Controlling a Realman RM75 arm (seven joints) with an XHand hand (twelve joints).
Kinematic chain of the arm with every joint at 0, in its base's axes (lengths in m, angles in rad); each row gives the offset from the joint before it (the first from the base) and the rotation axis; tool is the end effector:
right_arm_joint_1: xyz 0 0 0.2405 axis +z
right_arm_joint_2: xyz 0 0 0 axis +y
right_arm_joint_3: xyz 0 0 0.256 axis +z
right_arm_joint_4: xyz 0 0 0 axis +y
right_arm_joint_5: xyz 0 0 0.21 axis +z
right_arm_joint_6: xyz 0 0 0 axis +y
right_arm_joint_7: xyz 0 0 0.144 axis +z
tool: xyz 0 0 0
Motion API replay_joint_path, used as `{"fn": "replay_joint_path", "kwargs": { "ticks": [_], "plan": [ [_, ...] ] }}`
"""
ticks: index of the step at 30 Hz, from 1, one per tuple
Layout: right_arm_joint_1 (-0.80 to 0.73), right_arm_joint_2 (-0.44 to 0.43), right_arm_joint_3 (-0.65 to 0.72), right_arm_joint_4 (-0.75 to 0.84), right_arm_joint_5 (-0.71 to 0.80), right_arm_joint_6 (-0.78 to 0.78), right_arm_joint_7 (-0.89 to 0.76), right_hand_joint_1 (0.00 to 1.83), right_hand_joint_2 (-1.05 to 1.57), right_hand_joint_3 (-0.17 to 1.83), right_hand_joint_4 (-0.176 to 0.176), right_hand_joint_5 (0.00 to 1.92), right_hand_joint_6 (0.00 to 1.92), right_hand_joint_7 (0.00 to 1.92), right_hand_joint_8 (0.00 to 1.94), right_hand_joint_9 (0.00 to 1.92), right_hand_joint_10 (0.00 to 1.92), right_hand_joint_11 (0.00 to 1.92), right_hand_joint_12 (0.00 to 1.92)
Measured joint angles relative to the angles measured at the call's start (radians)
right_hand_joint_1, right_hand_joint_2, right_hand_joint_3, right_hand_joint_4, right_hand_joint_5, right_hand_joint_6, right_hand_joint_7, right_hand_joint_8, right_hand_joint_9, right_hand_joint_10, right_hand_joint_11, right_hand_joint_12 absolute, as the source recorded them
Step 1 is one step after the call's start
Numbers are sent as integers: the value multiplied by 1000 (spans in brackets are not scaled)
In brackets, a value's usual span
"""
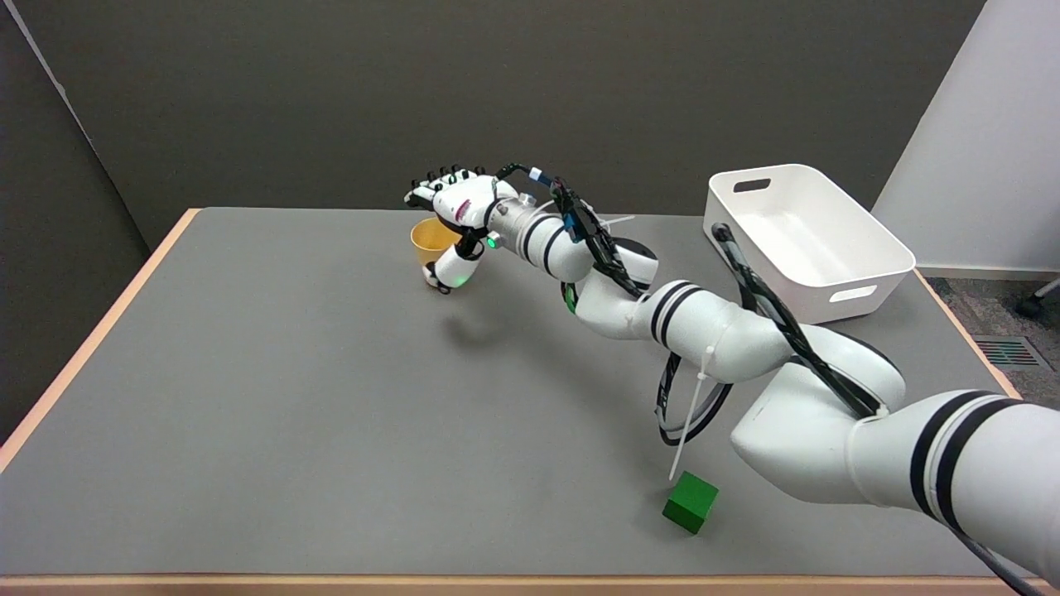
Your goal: Pick up the yellow cup.
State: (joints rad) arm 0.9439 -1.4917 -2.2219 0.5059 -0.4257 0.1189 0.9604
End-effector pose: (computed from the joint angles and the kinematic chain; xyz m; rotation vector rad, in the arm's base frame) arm -0.2158 -0.5410 0.1674 1.8999 -0.0844 -0.1537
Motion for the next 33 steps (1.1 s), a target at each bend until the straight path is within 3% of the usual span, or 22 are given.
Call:
{"fn": "replay_joint_path", "kwargs": {
  "ticks": [6,10,16,31,33],
  "plan": [
    [-34,35,14,88,-8,-19,0,546,650,995,47,161,472,83,195,29,463,-1,755],
    [-65,65,24,150,-14,-35,0,554,715,874,58,229,430,71,232,29,462,-1,735],
    [-98,99,33,210,-19,-49,-1,555,719,873,68,254,469,76,229,34,462,-1,739],
    [-124,124,17,206,-20,-42,4,549,722,877,83,270,525,90,220,42,465,-1,747],
    [-124,122,13,198,-20,-38,5,747,647,1043,82,230,626,59,272,10,526,-1,775]
  ]
}}
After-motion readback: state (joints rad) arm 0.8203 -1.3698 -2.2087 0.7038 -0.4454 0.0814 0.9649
